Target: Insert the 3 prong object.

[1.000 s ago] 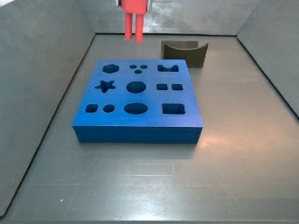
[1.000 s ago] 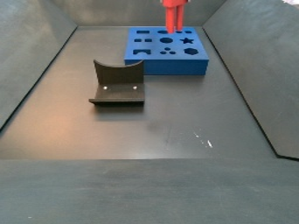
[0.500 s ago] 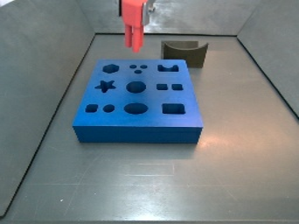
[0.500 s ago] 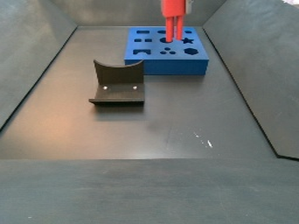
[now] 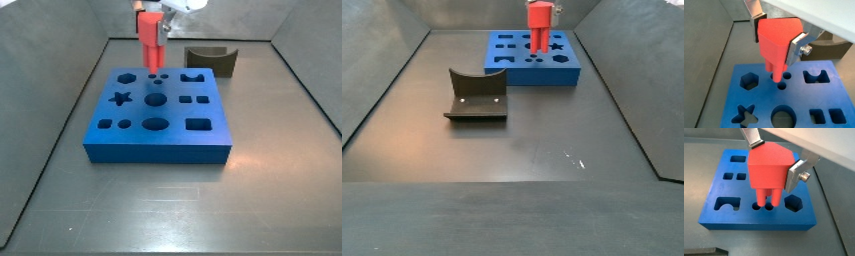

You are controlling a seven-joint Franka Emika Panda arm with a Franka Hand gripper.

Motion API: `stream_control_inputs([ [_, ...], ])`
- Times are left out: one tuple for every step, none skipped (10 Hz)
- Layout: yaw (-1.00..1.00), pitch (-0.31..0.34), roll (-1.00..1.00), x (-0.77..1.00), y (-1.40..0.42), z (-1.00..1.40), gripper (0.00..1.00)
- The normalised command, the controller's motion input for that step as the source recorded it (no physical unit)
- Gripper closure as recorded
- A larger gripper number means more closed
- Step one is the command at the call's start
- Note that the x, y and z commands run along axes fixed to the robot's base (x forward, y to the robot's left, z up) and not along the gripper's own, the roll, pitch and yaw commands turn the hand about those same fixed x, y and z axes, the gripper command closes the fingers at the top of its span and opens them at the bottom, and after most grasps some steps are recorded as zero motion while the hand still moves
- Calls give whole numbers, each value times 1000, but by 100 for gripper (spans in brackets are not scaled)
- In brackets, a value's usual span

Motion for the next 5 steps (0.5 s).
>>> stream_control_inputs([
  [0, -3, 0, 37, 0, -191, 100],
  [-286, 17, 6, 309, 0, -409, 100],
  [-409, 21, -63, 409, 0, -406, 100],
  [-326, 29, -66, 460, 9, -363, 100],
  [-274, 17, -47, 346, 0, -297, 100],
])
